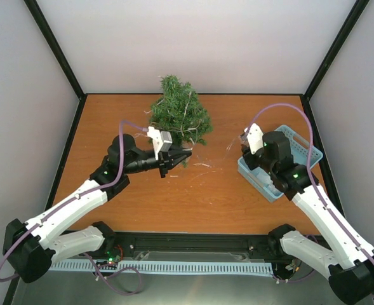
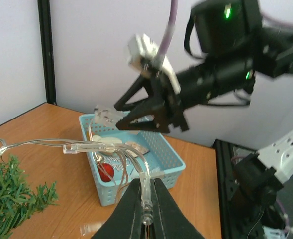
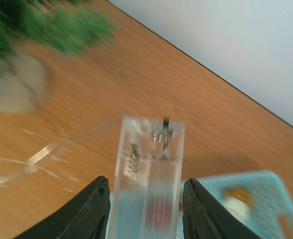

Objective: Decorate the small christmas tree
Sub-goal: Wrap the decoration item around the Christmas tree.

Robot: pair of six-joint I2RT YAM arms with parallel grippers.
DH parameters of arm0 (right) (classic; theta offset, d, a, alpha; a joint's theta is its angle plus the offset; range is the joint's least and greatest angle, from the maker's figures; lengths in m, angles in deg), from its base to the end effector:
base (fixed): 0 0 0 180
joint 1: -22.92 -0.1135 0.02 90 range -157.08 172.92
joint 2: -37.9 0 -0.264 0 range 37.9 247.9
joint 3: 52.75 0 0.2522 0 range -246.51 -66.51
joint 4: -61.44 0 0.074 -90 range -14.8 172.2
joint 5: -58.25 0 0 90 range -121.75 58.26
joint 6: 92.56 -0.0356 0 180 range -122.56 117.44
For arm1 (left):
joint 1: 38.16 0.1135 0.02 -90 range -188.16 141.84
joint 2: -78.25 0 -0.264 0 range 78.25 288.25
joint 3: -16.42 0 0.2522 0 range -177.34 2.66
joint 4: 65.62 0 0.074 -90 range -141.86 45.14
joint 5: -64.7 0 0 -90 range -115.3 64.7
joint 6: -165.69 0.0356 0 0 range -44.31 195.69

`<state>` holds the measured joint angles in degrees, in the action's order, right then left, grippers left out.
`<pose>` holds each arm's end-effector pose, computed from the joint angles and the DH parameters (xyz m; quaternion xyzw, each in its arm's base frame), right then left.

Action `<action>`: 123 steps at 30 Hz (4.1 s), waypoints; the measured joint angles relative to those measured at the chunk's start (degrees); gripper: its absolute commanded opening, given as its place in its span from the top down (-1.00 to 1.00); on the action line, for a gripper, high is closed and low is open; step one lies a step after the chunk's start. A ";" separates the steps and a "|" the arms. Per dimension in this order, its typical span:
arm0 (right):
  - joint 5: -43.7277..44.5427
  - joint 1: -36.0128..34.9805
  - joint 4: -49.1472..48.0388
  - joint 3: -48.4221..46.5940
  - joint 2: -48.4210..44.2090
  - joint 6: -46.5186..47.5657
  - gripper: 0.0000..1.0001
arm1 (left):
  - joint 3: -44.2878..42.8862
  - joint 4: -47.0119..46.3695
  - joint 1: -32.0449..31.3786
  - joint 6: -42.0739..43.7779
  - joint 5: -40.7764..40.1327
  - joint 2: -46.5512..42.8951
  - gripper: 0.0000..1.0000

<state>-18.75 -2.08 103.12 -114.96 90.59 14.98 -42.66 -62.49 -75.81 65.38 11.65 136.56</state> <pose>0.1853 0.0776 0.3073 -0.2645 0.8303 -0.0676 0.4859 0.1737 -0.1610 0.3373 0.3749 0.6131 -0.4758 0.5071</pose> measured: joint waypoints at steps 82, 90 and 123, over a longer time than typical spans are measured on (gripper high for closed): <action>-28.22 -15.23 2.75 -19.54 14.08 -27.47 0.94 | 0.68 5.51 0.00 16.00 -3.06 6.19 0.99; -25.29 -15.34 -4.68 -10.99 9.94 -32.30 0.94 | 0.70 4.98 -0.02 10.95 -4.15 6.19 0.52; -25.66 -15.32 -12.92 -7.65 8.63 -33.94 0.94 | -2.12 4.17 0.00 -20.70 -6.99 8.68 0.14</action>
<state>-44.41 -17.40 90.21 -122.61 99.22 -18.97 -44.78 -58.32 -75.81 44.68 4.66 145.24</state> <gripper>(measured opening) 0.028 0.495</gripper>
